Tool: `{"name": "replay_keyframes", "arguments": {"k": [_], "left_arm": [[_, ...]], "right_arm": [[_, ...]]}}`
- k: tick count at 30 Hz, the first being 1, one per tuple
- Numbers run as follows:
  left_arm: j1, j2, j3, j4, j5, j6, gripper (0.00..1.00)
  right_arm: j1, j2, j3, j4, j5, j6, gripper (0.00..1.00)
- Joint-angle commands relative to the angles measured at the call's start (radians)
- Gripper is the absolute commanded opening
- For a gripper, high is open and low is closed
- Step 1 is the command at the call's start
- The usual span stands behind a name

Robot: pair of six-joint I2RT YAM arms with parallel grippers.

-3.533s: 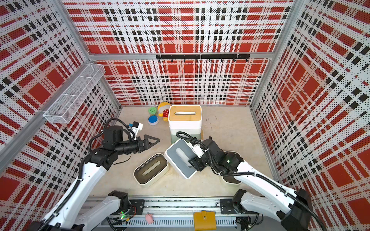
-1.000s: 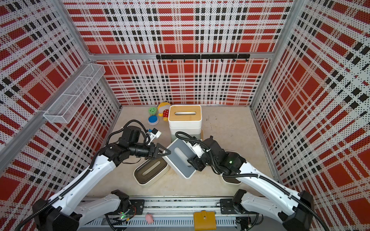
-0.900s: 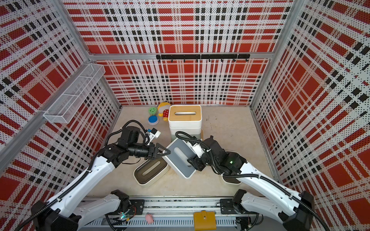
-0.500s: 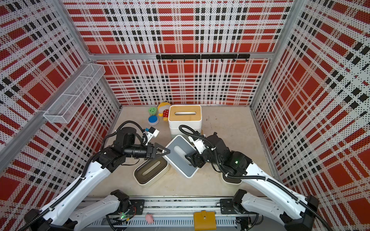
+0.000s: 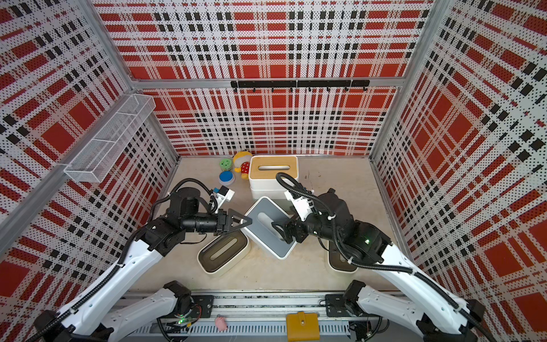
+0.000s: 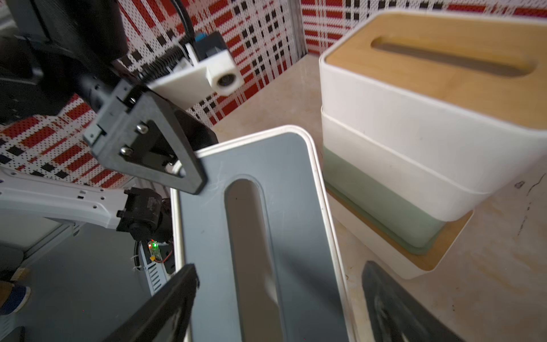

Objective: Stack the tissue boxes
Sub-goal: Place the tissue box at the tissue box.

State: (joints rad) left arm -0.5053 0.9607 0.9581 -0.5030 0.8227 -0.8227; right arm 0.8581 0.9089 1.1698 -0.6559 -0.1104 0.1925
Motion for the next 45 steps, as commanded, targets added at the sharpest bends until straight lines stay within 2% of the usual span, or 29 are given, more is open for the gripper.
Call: {"name": "replay_keyframes", "arguments": {"k": [1,7,10,15,16,21,26,30,41,45], "left_arm": [[-0.007,-0.027,0.095,0.108,0.005,-0.04,0.45],[-0.007,0.01,0.219,0.156,-0.025,-0.101,0.45],[-0.004,0.036,0.273,0.211,-0.053,-0.134,0.45],[0.05,0.111,0.39,0.273,-0.071,-0.183,0.44],[0.062,0.125,0.401,0.307,-0.078,-0.208,0.44],[0.125,0.179,0.418,0.466,-0.113,-0.337,0.43],[0.137,0.216,0.425,0.517,-0.172,-0.392,0.44],[0.127,0.254,0.435,0.529,-0.215,-0.417,0.44],[0.044,0.299,0.397,0.517,-0.388,-0.521,0.43],[0.039,0.321,0.418,0.488,-0.414,-0.53,0.43]], "right_arm": [[0.003,-0.052,0.079,0.013,0.13,-0.04,1.0],[-0.009,0.001,0.217,-0.016,0.337,-0.074,1.0],[-0.054,0.023,0.228,0.053,0.35,-0.069,1.0],[-0.279,0.084,0.24,0.138,0.183,0.071,1.0],[-0.342,0.094,0.238,0.159,0.115,0.115,1.0],[-0.583,0.11,0.173,0.255,-0.101,0.292,1.0],[-0.754,0.092,0.069,0.389,-0.282,0.421,1.0],[-0.795,0.074,0.021,0.437,-0.336,0.458,1.0],[-0.798,0.058,-0.064,0.469,-0.369,0.45,1.0],[-0.798,0.059,-0.073,0.479,-0.39,0.452,1.0]]}}
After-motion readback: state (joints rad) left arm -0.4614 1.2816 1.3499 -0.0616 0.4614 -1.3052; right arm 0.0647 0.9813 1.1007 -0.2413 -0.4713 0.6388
